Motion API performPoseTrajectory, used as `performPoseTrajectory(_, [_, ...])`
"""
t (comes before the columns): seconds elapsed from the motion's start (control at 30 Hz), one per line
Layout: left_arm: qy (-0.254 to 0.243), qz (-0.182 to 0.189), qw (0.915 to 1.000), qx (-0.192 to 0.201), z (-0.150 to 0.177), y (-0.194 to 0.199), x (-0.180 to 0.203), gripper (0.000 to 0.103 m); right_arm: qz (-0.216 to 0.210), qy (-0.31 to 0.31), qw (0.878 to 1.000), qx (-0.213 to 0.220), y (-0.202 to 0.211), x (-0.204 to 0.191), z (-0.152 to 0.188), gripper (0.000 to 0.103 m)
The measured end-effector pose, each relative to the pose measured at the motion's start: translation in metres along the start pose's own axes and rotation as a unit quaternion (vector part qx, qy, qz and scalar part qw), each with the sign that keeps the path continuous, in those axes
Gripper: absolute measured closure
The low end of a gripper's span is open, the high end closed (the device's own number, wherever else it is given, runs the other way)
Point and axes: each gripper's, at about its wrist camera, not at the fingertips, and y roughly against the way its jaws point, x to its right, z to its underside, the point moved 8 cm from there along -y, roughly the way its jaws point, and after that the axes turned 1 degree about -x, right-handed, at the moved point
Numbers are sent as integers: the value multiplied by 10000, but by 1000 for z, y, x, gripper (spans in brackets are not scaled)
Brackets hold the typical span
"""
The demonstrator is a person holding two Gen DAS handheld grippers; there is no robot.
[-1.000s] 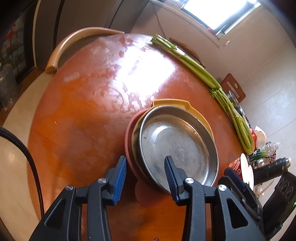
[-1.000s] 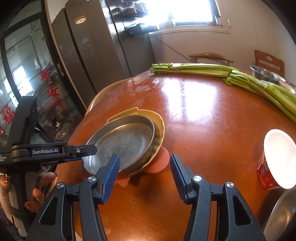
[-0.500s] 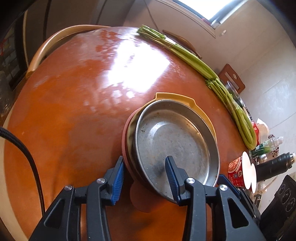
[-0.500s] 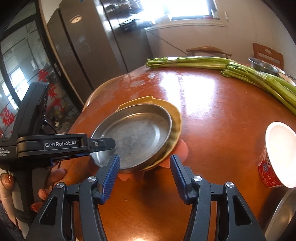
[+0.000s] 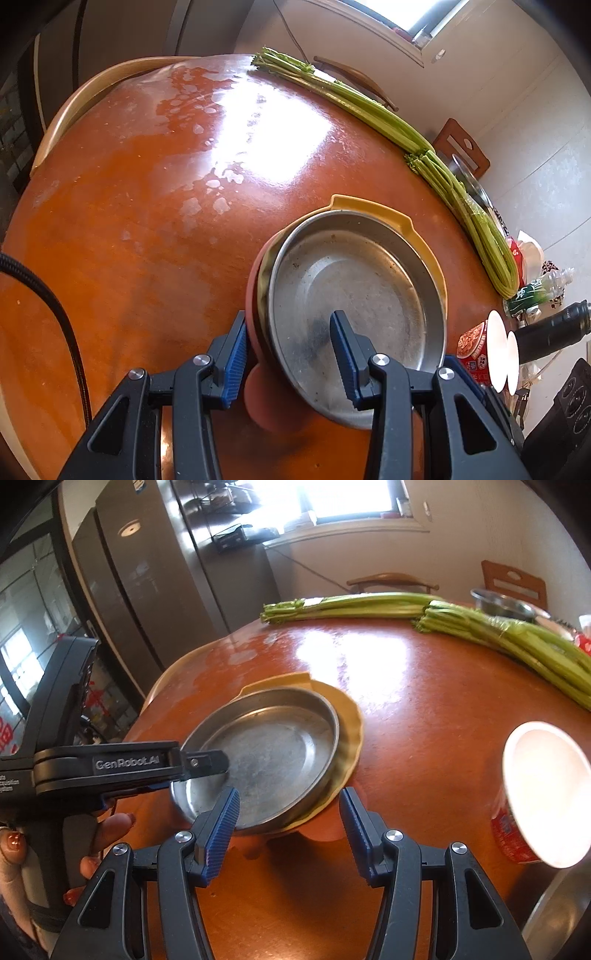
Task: Organize plates and bowls
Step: 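Open the left tool and release the steel pan rim, then move the left tool to the rim of the large steel bowl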
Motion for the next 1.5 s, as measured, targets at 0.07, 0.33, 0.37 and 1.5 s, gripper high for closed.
performPoseTrajectory(0.07, [-36,-67,9999,97,-2,7,0,60,2,-30,10000,56,5,1,-2,45])
performPoseTrajectory(0.33, [-235,-181,9985,451,-2,38,12,60,85,5,9996,252,29,2,-4,45])
performPoseTrajectory(0.37, [-288,-180,9982,495,0,42,16,60,113,4,9996,275,33,3,-5,45])
performPoseTrajectory(1.5, [-2144,388,9738,656,104,40,211,58,1536,-683,9770,1312,202,159,32,45])
